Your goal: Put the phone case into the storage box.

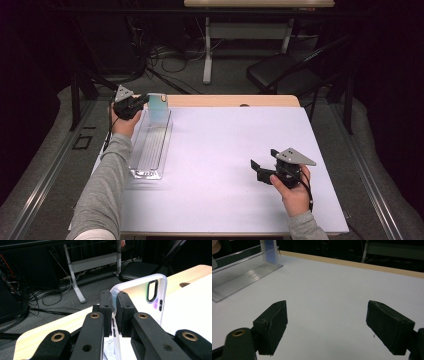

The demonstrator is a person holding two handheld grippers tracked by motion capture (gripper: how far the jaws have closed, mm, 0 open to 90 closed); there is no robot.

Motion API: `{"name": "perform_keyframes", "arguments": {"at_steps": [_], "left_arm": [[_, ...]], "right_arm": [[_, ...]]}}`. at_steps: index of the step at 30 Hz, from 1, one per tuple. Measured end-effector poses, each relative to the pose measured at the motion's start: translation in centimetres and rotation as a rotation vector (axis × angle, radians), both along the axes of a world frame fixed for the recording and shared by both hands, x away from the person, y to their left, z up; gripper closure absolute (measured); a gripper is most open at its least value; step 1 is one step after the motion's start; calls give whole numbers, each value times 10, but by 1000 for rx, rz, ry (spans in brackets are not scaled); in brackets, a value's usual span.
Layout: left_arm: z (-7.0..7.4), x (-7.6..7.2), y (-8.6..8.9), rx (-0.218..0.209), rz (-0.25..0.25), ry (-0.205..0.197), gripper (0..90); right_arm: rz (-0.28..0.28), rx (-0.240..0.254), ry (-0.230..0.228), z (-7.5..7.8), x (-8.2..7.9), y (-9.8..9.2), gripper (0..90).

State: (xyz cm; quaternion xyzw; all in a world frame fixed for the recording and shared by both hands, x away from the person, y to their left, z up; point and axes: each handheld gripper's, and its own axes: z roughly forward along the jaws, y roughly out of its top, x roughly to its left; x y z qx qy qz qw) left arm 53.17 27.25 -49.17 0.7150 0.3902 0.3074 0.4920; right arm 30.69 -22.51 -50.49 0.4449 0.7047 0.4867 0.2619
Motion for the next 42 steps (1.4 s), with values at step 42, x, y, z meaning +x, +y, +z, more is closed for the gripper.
{"name": "perform_keyframes", "arguments": {"at_steps": [42], "left_arm": [[-2, 1, 5, 14, 43, 18, 825]], "right_arm": [[1, 1, 0, -1, 0, 0, 174]]}}
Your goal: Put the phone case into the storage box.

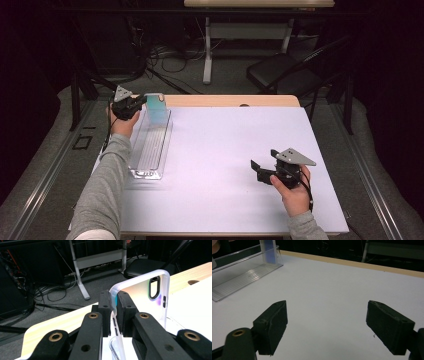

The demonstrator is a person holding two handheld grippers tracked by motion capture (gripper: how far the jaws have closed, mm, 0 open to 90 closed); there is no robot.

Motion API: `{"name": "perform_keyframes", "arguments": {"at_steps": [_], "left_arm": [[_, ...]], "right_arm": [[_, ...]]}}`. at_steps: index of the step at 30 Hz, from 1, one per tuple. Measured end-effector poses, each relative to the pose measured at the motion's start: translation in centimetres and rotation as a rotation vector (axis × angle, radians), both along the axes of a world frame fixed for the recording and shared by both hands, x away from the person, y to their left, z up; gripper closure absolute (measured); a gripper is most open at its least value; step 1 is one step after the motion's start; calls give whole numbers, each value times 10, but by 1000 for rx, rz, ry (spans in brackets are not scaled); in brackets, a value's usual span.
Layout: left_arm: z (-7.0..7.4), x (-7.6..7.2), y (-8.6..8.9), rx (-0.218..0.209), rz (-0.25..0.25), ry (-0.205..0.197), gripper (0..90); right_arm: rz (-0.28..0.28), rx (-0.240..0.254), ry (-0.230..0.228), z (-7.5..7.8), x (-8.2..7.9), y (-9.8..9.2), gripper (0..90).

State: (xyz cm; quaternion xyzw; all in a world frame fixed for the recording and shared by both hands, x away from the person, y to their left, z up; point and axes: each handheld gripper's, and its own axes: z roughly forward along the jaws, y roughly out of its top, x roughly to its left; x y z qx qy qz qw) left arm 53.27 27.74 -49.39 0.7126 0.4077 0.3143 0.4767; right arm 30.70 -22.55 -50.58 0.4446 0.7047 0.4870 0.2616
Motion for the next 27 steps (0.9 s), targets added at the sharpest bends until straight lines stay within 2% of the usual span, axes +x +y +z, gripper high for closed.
{"name": "perform_keyframes", "arguments": {"at_steps": [12, 27], "left_arm": [[-2, 1, -1, 11, 16, 12, 798], [-1, 1, 0, -3, 37, 18, 617]], "right_arm": [[2, 0, 3, -1, 0, 0, 174], [5, -4, 4, -1, 0, 0, 174]]}}
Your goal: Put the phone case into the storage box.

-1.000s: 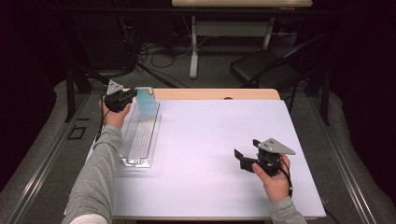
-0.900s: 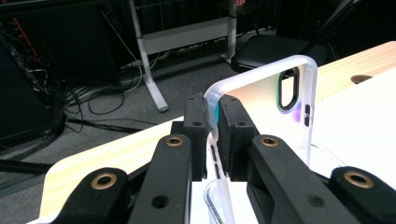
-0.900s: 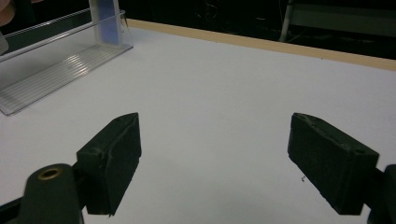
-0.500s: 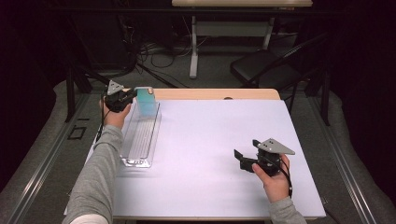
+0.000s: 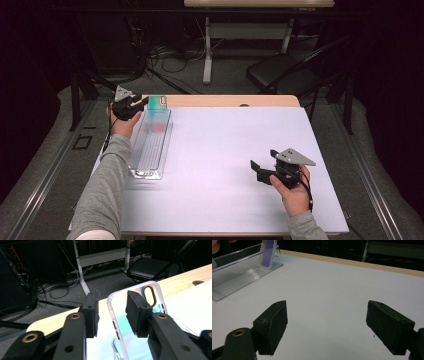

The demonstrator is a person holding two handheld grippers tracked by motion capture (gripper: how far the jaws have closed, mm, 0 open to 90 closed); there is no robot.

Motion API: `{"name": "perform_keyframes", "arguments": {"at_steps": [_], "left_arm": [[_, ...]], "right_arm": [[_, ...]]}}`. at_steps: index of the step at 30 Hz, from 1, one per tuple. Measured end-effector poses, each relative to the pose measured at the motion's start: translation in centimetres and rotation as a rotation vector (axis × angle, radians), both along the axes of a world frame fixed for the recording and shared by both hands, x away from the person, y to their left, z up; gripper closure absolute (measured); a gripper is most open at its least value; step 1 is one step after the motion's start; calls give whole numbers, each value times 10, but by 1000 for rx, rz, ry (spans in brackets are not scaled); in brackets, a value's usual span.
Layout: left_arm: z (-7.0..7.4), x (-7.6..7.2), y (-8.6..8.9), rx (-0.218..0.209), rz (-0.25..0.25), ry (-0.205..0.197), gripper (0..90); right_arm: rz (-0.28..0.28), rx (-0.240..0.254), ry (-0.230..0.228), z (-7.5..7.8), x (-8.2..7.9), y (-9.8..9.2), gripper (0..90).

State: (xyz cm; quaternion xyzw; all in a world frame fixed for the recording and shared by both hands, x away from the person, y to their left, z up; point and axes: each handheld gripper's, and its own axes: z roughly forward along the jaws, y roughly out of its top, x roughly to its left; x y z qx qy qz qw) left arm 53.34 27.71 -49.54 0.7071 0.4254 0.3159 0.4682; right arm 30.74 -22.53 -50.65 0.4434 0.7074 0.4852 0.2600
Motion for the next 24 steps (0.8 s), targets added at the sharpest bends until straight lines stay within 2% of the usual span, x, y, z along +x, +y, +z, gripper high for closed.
{"name": "perform_keyframes", "arguments": {"at_steps": [13, 18, 24], "left_arm": [[3, -2, 1, 12, 41, 27, 475], [5, -4, 3, 19, 52, 50, 456], [8, -7, 7, 24, 71, 48, 431]], "right_arm": [[2, -2, -4, 0, 0, 0, 174], [3, -1, -2, 0, 1, 1, 174], [3, 0, -2, 0, 1, 1, 174]]}}
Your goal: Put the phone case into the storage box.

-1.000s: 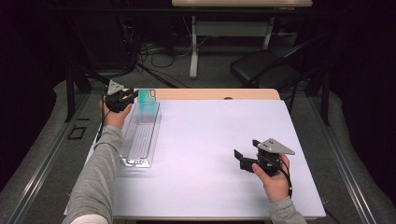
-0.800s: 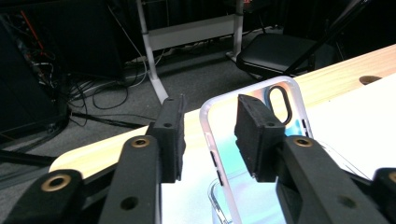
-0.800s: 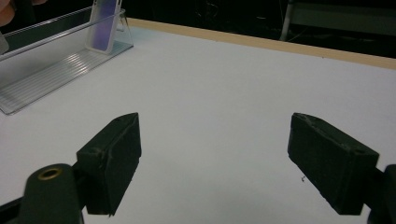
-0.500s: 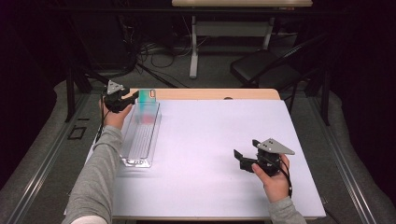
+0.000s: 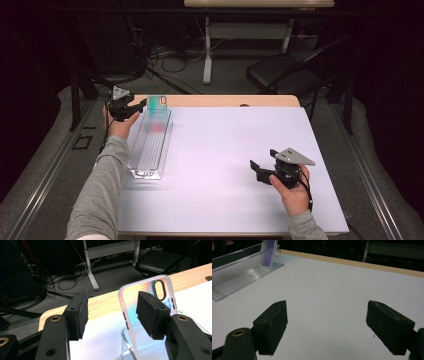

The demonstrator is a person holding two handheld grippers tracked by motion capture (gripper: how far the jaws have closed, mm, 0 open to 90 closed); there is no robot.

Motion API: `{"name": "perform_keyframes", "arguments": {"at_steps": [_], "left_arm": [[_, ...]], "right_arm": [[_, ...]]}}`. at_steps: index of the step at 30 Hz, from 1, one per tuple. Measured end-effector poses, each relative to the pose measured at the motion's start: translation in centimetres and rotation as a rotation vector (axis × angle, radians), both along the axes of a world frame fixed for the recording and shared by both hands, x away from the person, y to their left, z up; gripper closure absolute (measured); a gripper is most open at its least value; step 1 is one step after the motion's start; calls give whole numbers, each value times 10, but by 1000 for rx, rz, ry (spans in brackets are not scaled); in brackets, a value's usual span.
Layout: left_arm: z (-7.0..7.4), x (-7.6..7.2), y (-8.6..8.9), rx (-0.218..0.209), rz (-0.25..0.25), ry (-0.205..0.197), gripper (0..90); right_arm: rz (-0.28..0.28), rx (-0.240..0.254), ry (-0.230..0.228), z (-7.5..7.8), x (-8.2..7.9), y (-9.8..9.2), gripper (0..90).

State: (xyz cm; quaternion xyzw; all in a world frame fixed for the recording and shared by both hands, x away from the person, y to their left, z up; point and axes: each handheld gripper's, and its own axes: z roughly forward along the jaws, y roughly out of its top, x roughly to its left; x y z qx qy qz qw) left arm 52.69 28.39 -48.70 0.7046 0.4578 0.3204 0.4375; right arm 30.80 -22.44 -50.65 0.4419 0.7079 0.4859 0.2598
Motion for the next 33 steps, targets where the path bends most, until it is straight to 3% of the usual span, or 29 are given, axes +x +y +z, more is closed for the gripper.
{"name": "perform_keyframes", "arguments": {"at_steps": [10, 15, 18, 25, 30, 33], "left_arm": [[5, -5, -1, -27, 8, 39, 397], [6, -6, 0, 4, 14, 46, 382], [8, -8, 1, -8, 15, 53, 374], [18, -16, 5, -41, -11, 55, 342], [24, -24, 5, -78, -42, 87, 296], [25, -32, 5, -59, -75, 87, 268]], "right_arm": [[3, -1, 3, -1, 2, -1, 174], [2, -2, 3, 0, 1, -1, 174], [-1, 0, 6, 0, 1, -2, 173], [-11, -1, -2, 0, 1, -5, 163], [-8, -7, -6, 1, 1, -7, 152], [-13, -11, -5, 3, 0, -9, 147]]}}
